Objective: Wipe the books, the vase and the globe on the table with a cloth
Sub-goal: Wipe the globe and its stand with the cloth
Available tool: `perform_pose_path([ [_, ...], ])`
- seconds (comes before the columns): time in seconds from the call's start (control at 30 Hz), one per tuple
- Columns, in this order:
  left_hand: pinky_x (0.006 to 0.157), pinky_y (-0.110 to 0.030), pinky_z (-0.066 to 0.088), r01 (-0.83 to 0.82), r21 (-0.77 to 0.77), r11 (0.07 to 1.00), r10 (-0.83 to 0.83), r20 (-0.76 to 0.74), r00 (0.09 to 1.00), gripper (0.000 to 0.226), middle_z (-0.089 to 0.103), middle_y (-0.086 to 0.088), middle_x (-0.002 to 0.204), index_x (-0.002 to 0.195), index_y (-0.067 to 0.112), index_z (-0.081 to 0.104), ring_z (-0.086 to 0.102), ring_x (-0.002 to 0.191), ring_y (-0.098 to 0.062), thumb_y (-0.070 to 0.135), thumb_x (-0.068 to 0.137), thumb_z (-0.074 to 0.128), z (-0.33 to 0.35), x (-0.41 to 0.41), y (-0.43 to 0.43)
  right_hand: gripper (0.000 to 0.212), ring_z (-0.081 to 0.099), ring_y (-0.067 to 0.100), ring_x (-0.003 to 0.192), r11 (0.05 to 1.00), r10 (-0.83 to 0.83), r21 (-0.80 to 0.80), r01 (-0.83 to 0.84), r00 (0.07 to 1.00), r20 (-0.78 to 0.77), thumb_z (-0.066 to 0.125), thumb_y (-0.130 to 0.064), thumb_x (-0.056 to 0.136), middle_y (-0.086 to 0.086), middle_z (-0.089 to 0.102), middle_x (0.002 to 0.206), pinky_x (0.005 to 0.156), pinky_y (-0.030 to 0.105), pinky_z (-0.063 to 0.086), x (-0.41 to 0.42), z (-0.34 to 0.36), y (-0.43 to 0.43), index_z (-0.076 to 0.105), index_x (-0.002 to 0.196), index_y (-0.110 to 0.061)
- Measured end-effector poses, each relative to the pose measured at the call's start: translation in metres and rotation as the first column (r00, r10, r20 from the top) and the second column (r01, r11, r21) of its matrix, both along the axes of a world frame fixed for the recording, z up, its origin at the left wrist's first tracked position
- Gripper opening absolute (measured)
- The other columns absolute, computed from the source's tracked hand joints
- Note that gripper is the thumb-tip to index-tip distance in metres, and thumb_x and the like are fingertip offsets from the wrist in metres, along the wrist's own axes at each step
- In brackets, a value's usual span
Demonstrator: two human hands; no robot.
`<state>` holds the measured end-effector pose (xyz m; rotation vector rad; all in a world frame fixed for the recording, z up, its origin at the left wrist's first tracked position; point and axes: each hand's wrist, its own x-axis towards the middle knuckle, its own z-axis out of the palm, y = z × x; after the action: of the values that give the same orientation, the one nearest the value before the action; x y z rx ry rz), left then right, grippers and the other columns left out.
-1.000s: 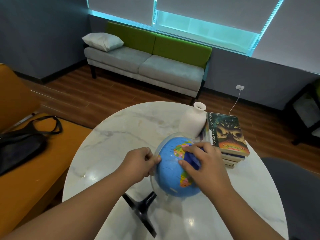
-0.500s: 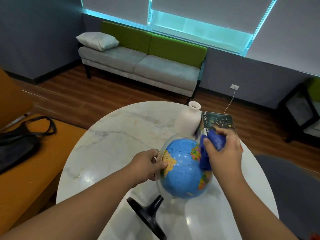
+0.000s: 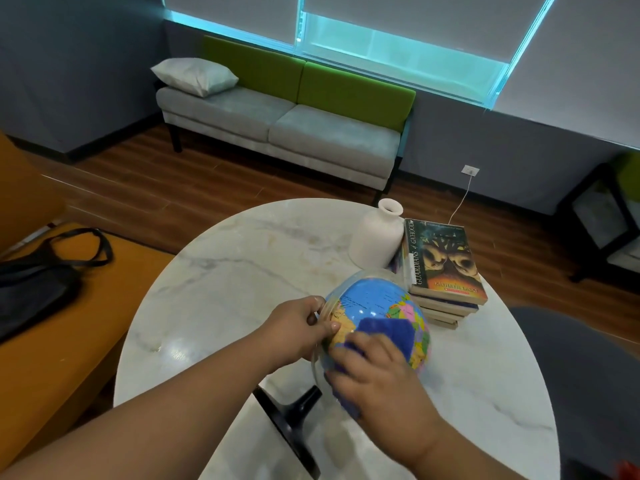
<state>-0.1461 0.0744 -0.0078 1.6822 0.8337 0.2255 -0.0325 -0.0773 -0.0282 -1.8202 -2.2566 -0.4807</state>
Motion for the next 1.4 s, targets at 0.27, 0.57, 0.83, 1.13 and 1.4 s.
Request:
perform_pose_path([
  [0.27,0.066,-0.038,0.059,0.024,-0.036,0.999,-0.023,0.038,0.999,0.014,0.05,-0.007,0.075,0.081,0.023,0.058,0.056,0.063,-0.02,0.014,0.091,0.064,0.0,0.001,0.0,0.022,0.047,0.025,0.109,0.991,-0.124,0.04,0.129,0.986,-0.112,0.063,-0.038,0.07,-0.01,0.05,0.122,0.093,0.038,0.034,0.01,0.014,0.005,0.068,0.091,-0.035],
  [0.57,0.067,-0.038,0.06,0.026,0.014,1.0,-0.027,0.02,0.999,0.017,0.049,-0.007,0.077,0.077,0.025,0.057,0.055,0.067,-0.02,0.017,0.089,0.066,-0.003,0.0,-0.005,0.02,0.041,0.017,0.103,0.756,-0.641,-0.325,0.568,0.547,-0.538,0.066,-0.041,0.081,-0.008,0.048,0.105,0.093,0.034,0.04,0.06,0.054,0.057,0.072,0.099,-0.036],
  [0.83,0.061,-0.029,0.057,0.008,0.045,0.999,-0.009,0.015,1.0,0.017,0.054,-0.006,0.076,0.075,0.025,0.058,0.057,0.064,-0.016,0.018,0.087,0.068,-0.01,-0.007,-0.005,0.013,0.059,0.023,0.07,0.584,-0.754,-0.609,0.537,0.083,-0.651,0.065,-0.033,0.084,0.008,0.066,0.076,0.068,0.035,0.049,0.095,0.058,0.069,0.068,0.084,-0.02],
  [1.13,0.06,-0.03,0.057,-0.016,0.029,0.999,0.015,0.023,1.0,0.019,0.054,-0.005,0.07,0.075,0.025,0.058,0.058,0.061,-0.017,0.015,0.087,0.068,-0.01,-0.007,-0.005,0.008,0.056,0.021,0.09,0.658,-0.75,-0.524,0.54,0.405,-0.523,0.064,-0.037,0.083,0.0,0.061,0.096,0.067,0.029,0.041,0.08,0.07,0.082,0.065,0.086,-0.03],
  [1.4,0.062,-0.032,0.058,-0.001,0.057,0.998,0.001,0.01,1.0,0.019,0.053,-0.009,0.072,0.076,0.027,0.057,0.059,0.062,-0.021,0.017,0.087,0.068,-0.011,-0.007,-0.005,0.005,0.06,0.02,0.085,0.666,-0.728,-0.55,0.504,0.279,-0.626,0.069,-0.032,0.081,0.001,0.067,0.083,0.079,0.037,0.053,0.083,0.074,0.079,0.07,0.079,-0.027],
])
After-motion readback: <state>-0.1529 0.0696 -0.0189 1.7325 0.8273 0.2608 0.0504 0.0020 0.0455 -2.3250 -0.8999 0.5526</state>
